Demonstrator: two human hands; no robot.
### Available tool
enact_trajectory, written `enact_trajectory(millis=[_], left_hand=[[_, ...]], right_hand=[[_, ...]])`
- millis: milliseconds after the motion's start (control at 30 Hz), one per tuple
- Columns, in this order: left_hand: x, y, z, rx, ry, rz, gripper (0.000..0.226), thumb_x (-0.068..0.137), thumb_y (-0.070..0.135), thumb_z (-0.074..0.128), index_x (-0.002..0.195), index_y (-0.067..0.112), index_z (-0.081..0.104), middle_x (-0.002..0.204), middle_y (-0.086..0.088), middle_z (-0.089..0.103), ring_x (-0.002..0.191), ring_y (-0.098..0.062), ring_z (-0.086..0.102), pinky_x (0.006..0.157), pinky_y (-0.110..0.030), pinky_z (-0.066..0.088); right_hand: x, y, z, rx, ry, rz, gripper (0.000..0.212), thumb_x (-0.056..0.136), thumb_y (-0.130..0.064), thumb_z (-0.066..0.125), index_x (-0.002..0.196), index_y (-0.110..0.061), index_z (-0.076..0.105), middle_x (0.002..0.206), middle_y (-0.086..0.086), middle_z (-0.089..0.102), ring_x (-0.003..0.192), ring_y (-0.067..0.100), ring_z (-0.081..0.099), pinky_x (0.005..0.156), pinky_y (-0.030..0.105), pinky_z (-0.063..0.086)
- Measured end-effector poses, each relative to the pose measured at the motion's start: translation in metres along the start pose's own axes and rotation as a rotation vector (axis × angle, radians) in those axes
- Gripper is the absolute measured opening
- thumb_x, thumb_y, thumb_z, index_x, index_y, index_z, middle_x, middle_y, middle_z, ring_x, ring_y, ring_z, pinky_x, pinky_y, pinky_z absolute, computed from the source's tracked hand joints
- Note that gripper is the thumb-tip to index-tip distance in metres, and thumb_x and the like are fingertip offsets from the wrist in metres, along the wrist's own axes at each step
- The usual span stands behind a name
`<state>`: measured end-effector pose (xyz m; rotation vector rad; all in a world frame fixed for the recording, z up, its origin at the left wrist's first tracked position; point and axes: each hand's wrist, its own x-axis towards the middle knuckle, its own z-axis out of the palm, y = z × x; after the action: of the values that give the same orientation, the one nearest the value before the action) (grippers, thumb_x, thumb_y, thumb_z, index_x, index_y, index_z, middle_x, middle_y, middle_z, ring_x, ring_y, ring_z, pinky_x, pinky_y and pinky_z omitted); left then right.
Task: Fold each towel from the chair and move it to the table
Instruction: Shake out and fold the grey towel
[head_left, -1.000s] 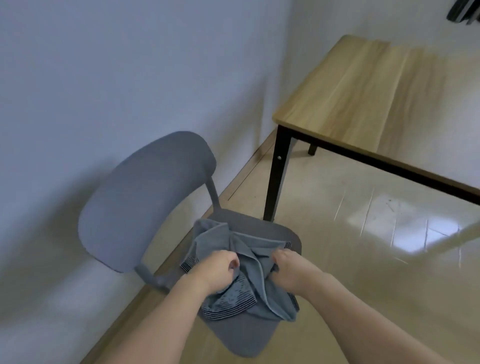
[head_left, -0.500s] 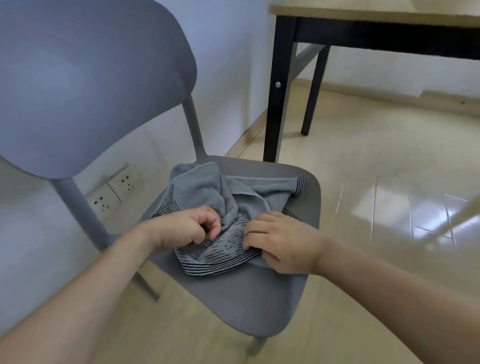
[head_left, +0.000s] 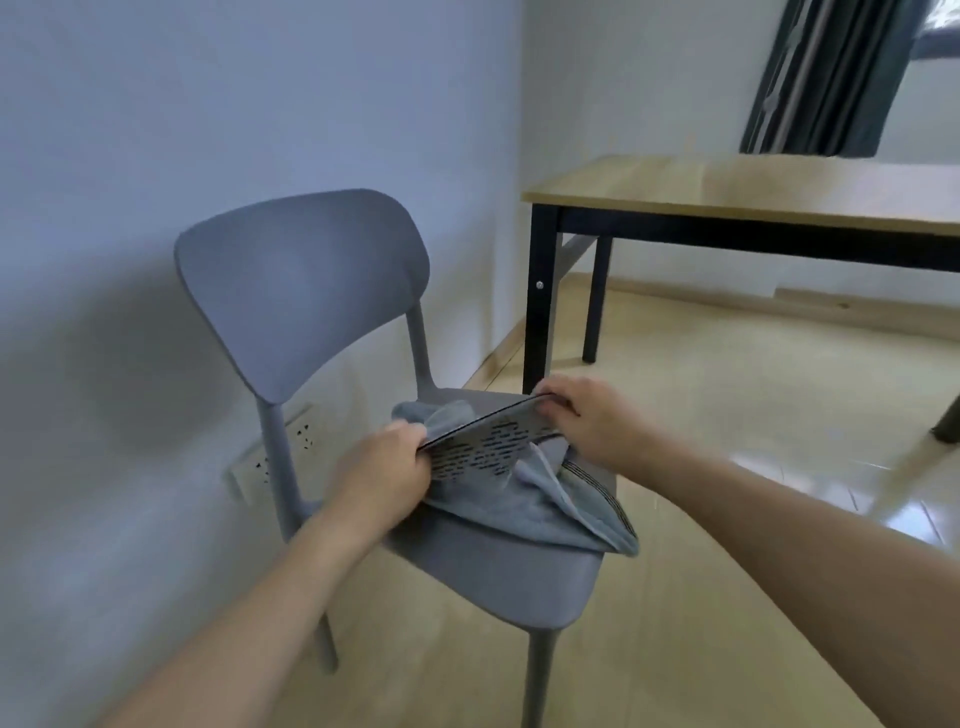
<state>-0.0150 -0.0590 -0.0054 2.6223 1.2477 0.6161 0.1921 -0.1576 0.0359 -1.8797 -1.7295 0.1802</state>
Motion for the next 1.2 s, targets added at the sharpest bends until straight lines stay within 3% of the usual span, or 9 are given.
enact_trajectory(millis=[167,333,467,600,767,867,933,1033,1200], left_hand=[[0.007,0.033,-0.116,-0.063,-0.028,-0.037,0.029,0.090,0.009,0.039,0.062,0.015,0.042,0.064,-0.005,0.050,0.067,-0.028,0.050,0.055,-0.032,0.034],[-0.006,0.091,-0.240,-0.163,-0.215,0.089,0.018,0.094,0.012,0.044,0.087,0.017,0.060,0.088,-0.006,0.064,0.089,-0.026,0.061,0.074,-0.033,0.045],[-0.045,0.154,-0.325,-0.521,-0.366,0.296,0.040,0.098,0.011,0.045,0.124,0.041,0.051,0.109,-0.007,0.068,0.096,-0.023,0.065,0.088,-0.034,0.050],[-0.062,0.187,-0.372,-0.784,-0.274,0.347,0.037,0.093,0.001,0.037,0.094,0.016,0.070,0.100,-0.013,0.066,0.086,-0.027,0.057,0.077,-0.037,0.048],[-0.072,0.189,-0.406,-1.174,-0.194,0.280,0.043,0.057,0.000,0.038,0.090,0.004,0.065,0.105,-0.016,0.059,0.092,-0.029,0.058,0.062,-0.032,0.054],[-0.076,0.194,-0.423,-0.920,-0.075,0.303,0.035,0.074,-0.008,0.043,0.099,0.005,0.064,0.105,-0.017,0.063,0.089,-0.025,0.062,0.075,-0.036,0.059],[-0.085,0.204,-0.433,-0.650,0.046,0.336,0.025,0.093,0.001,0.042,0.099,0.005,0.066,0.097,-0.015,0.069,0.079,-0.022,0.066,0.067,-0.030,0.059],[-0.093,0.221,-0.448,-0.433,0.080,0.318,0.025,0.094,0.017,0.049,0.083,0.002,0.067,0.071,-0.012,0.071,0.061,-0.024,0.066,0.056,-0.029,0.057],[-0.106,0.245,-0.478,-0.252,0.037,0.209,0.025,0.084,0.022,0.050,0.065,0.006,0.053,0.040,-0.006,0.049,0.039,-0.018,0.049,0.049,-0.025,0.047]], right_hand=[[-0.017,-0.063,-0.104,-0.011,0.289,0.070,0.023,0.097,-0.016,0.045,0.079,-0.023,0.056,0.069,-0.012,0.053,0.064,0.004,0.048,0.052,0.021,0.032],[-0.034,-0.101,-0.197,-0.034,0.459,0.220,0.026,0.096,-0.014,0.041,0.074,-0.014,0.056,0.067,0.005,0.056,0.063,0.023,0.052,0.051,0.027,0.033],[-0.040,-0.131,-0.246,-0.018,0.489,0.301,0.018,0.089,-0.008,0.042,0.076,-0.010,0.054,0.073,0.010,0.057,0.069,0.027,0.054,0.055,0.030,0.038],[-0.045,-0.175,-0.282,0.145,0.455,0.269,0.013,0.085,-0.004,0.041,0.095,-0.011,0.044,0.081,0.012,0.054,0.063,0.025,0.049,0.054,0.033,0.043],[-0.064,-0.238,-0.325,0.263,0.240,0.095,0.030,0.090,0.007,0.031,0.078,-0.012,0.050,0.071,0.009,0.049,0.054,0.017,0.043,0.049,0.025,0.041],[-0.079,-0.271,-0.349,0.208,0.133,0.029,0.035,0.086,0.011,0.031,0.074,-0.008,0.058,0.082,0.010,0.060,0.069,0.018,0.057,0.062,0.025,0.054],[-0.091,-0.290,-0.361,0.218,0.115,-0.029,0.033,0.088,0.011,0.035,0.080,-0.004,0.062,0.092,0.010,0.064,0.078,0.019,0.061,0.069,0.024,0.056],[-0.112,-0.314,-0.373,0.262,0.115,-0.178,0.025,0.092,0.007,0.039,0.095,0.002,0.064,0.100,0.010,0.062,0.086,0.020,0.060,0.074,0.022,0.056],[-0.135,-0.344,-0.381,0.123,0.042,-0.247,0.046,0.092,-0.047,0.052,0.108,-0.006,0.067,0.102,0.002,0.069,0.093,0.016,0.062,0.088,0.030,0.050]])
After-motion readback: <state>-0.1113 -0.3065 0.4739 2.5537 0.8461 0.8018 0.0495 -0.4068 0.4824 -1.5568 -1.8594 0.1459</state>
